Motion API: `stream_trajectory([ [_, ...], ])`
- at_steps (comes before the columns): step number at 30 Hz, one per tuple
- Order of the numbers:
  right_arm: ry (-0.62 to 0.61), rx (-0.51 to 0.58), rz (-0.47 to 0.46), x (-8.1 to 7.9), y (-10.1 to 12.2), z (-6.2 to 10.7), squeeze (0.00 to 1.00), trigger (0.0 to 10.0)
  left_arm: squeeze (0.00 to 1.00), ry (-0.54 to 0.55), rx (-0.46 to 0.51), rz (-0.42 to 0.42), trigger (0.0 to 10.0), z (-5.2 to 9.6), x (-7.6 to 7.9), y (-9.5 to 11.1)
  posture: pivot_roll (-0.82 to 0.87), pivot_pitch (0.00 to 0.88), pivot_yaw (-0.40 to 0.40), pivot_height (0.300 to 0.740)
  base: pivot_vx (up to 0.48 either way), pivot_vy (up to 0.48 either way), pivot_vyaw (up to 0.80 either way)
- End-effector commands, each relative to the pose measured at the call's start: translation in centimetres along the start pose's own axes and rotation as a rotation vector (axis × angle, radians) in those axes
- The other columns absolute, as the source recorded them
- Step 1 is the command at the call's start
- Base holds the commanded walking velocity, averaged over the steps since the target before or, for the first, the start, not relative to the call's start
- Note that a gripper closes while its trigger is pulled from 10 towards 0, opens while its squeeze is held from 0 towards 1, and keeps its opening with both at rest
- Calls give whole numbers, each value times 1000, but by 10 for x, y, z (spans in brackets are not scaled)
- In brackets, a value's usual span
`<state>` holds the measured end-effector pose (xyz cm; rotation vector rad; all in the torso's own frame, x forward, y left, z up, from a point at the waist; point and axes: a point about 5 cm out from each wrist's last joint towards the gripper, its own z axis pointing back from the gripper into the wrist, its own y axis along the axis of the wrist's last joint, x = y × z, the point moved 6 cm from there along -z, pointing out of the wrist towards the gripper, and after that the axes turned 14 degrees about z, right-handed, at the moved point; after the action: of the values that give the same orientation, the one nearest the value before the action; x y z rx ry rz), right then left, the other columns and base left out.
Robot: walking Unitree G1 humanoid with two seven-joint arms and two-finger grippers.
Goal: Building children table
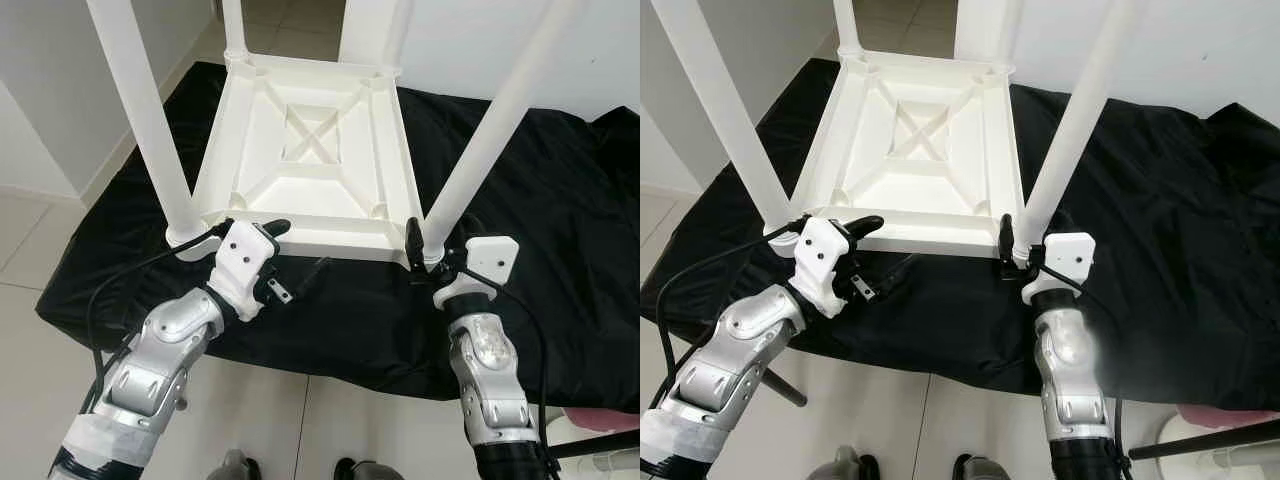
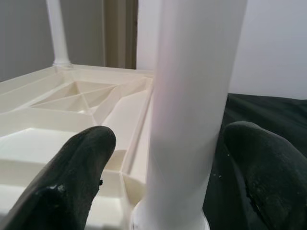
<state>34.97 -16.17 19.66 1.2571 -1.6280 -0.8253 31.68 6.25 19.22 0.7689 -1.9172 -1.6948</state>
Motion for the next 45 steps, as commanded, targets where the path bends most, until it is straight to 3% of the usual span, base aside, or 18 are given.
stream_trajectory([
  [1, -31, -10, 0, 9, -4, -3, 0, 10000, 0, -68, -14, -3, 10000, -2, 10, -1, 49, 117, -58, 740, 0, 0, 0],
  [9, -32, -33, -2, 10, -10, -19, 0, 10000, 0, -69, -9, -4, 10000, -4, 9, 0, 48, 116, -56, 740, 0, 0, 0],
  [12, 59, -78, -8, -1, -22, -29, 0, 10000, 0, -75, -7, -10, 10000, -6, 10, 1, 46, 116, -45, 740, 0, 0, 0],
  [13, 90, -89, -1, -4, -25, -29, 0, 6196, 0, -75, -7, -11, 10000, -7, 10, 2, 46, 116, -45, 740, 0, 0, 0],
  [14, 90, -89, -1, -4, -25, -29, 0, 6196, 0, -75, -7, -11, 10000, -7, 10, 2, 46, 116, -45, 740, 0, 0, 0],
  [15, 108, -94, 6, -7, -27, -29, 0, 745, 0, -75, -7, -11, 10000, -7, 10, 2, 46, 116, -45, 740, 0, 0, 0],
  [16, 118, -112, 3, -6, -33, -28, 0, 0, 0, -75, -6, -12, 10000, -7, 10, 2, 48, 116, -48, 740, 0, 0, 0],
  [24, 140, -139, -13, -6, -43, -23, 0, 0, 0, -71, -4, -11, 10000, -7, 11, 2, 49, 118, -53, 740, 0, 0, 0],
  [31, 150, -118, -51, -12, -38, -6, 0, 0, 0, -62, -4, -11, 10000, -5, 10, 1, 52, 119, -62, 740, 0, 0, 0],
  [32, 149, -116, -55, -14, -37, -2, 0, 2078, 0, -60, -5, -11, 10000, -4, 9, 0, 51, 119, -62, 740, 0, 0, 0],
  [33, 149, -116, -55, -14, -37, -2, 0, 2078, 0, -60, -5, -11, 10000, -4, 9, 0, 51, 119, -62, 740, 0, 0, 0],
  [34, 153, -113, -65, -19, -34, 4, 0, 706, 0, -58, -5, -12, 10000, -4, 9, 0, 52, 120, -65, 740, 0, 0, 0],
  [35, 155, -111, -70, -22, -33, 9, 0, 1608, 0, -55, -6, -12, 10000, -3, 8, 0, 50, 120, -65, 740, 0, 0, 0],
  [36, 155, -111, -70, -22, -33, 9, 0, 1608, 0, -55, -6, -12, 10000, -3, 8, 0, 50, 120, -65, 740, 0, 0, 0],
  [37, 155, -116, -81, -26, -32, 15, 0, 10000, 0, -54, -5, -11, 10000, -3, 8, 0, 48, 119, -63, 740, 0, 0, 0],
  [45, 117, -113, -76, -25, -28, 20, 0, 10000, 0, -60, -9, -12, 10000, -3, 7, -1, 41, 121, -54, 740, 0, 0, 0],
])
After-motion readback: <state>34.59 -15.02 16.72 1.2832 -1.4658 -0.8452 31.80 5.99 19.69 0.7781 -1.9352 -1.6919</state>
